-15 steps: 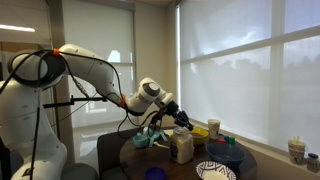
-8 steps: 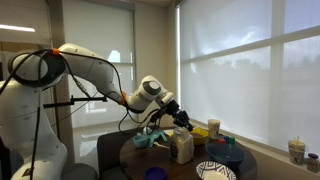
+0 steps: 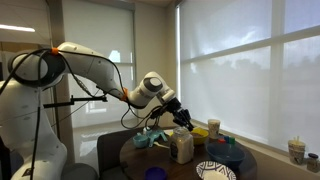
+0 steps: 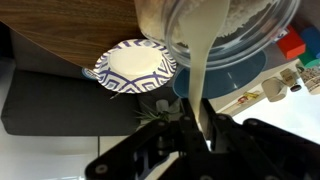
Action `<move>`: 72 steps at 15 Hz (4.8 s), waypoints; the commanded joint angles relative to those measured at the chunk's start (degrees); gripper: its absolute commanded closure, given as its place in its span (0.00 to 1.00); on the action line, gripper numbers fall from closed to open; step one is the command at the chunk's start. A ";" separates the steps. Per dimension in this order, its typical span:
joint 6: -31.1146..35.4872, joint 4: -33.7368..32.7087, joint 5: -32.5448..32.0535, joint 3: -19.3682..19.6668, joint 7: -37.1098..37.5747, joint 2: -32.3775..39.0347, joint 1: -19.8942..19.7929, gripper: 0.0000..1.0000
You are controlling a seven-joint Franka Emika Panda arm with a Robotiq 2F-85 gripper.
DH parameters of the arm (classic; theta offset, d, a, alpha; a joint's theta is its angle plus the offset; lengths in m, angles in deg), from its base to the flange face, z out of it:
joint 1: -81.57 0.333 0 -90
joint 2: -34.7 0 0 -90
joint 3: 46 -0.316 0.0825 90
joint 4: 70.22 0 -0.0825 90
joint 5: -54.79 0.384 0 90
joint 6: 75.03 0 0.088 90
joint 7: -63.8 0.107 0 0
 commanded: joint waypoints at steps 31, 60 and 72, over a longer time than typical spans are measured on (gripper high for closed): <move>-5.24 0.83 31.45 6.10 -25.08 -10.12 -0.91 0.97; 9.94 28.85 44.94 10.44 -67.15 -19.90 -10.72 0.88; 20.90 32.52 56.55 17.54 -84.02 -20.86 -3.32 0.97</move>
